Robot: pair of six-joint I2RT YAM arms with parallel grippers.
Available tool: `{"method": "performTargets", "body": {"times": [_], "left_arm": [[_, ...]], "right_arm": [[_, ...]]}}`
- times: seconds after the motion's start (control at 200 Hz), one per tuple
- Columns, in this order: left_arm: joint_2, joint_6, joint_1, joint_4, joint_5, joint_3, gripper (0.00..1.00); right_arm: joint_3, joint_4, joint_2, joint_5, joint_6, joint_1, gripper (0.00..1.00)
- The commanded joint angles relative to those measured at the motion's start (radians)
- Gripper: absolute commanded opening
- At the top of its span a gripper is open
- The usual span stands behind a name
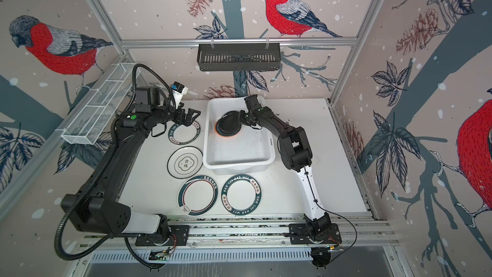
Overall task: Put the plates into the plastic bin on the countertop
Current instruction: 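Lower the black plate onto the floral plate in the bin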
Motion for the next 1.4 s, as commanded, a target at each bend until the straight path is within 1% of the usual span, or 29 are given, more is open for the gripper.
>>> {"method": "performTargets", "body": {"times": [0.0, 0.33, 0.48, 0.63, 0.785, 0.891, 1.206, 1.396], "left_arm": [[0.011, 0.021, 0.001, -0.016, 0.011, 0.027, 0.97], [0.052, 0.028, 0.002, -0.027, 0.023, 0.062, 0.97], [0.054, 0.034, 0.002, -0.032, 0.021, 0.063, 0.97], [0.052, 0.043, 0.001, -0.036, 0.016, 0.064, 0.97], [0.051, 0.045, 0.006, -0.036, 0.015, 0.065, 0.97], [0.052, 0.043, 0.006, -0.035, 0.020, 0.065, 0.97], [0.065, 0.040, 0.006, -0.028, 0.034, 0.067, 0.97], [0.066, 0.046, 0.007, -0.032, 0.032, 0.068, 0.97]], "right_arm": [[0.023, -0.022, 0.011, -0.014, -0.003, 0.001, 0.05], [0.029, -0.034, 0.042, -0.036, 0.017, 0.001, 0.07], [0.055, -0.059, 0.055, -0.028, 0.014, 0.000, 0.14], [0.079, -0.080, 0.065, -0.023, 0.012, 0.001, 0.24], [0.091, -0.096, 0.071, -0.016, 0.007, 0.000, 0.26], [0.093, -0.107, 0.069, -0.006, 0.001, 0.001, 0.31], [0.090, -0.134, 0.061, 0.027, -0.011, 0.002, 0.32], [0.092, -0.126, 0.063, 0.024, -0.006, 0.003, 0.24]]}}
